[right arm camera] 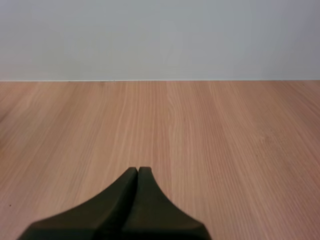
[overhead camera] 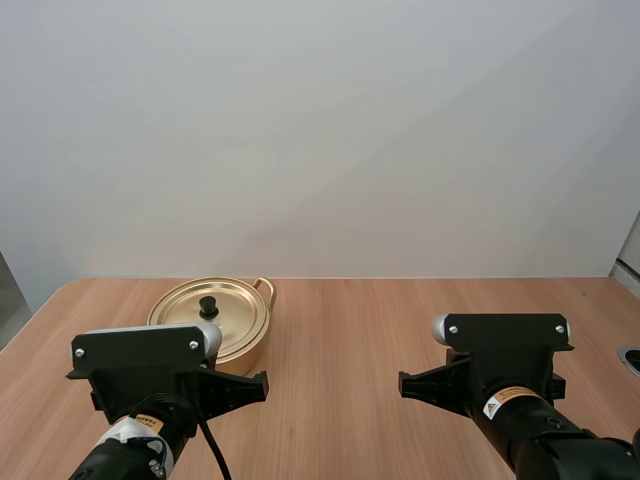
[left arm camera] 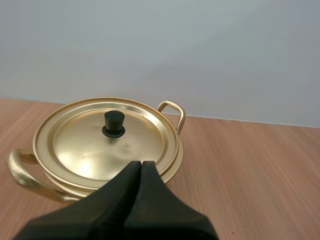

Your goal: Open the pot, put the car inside, and close it

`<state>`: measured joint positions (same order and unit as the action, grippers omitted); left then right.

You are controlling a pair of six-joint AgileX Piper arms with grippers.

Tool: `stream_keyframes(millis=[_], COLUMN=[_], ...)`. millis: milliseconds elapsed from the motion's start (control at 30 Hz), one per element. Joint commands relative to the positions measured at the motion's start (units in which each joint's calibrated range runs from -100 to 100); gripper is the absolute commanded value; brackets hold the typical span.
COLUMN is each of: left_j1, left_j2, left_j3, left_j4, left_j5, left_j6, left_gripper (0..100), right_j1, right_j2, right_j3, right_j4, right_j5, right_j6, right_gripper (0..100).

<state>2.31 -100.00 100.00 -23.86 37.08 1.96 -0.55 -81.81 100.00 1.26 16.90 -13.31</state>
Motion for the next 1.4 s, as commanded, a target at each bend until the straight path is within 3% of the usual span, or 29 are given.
stream_keyframes(millis=[0, 100, 333, 1367], left_j1=[0.03, 0.03, 0.03, 0.03], left_j2=[0.0, 0.0, 0.0, 0.0], left_j3=[0.0, 0.0, 0.0, 0.0], left_j4=[0.06, 0.06, 0.06, 0.15], left_j5=[0.06, 0.06, 0.06, 0.1], left_j6=[0.01, 0.01, 0.01, 0.01], left_gripper=[0, 0, 0, 0], right_j1=[0.03, 0.4, 0.64, 0.64], right_j2=[-0.04, -2.35, -18.19, -18.19], right_j3=[0.0, 0.0, 0.0, 0.0], right_j4=[0.13, 0.59, 0.78, 0.52], right_j5=[0.07, 1.71, 14.13, 14.34], right_j6=[-0.08, -0.08, -0.08, -0.08], right_gripper=[0, 0, 0, 0])
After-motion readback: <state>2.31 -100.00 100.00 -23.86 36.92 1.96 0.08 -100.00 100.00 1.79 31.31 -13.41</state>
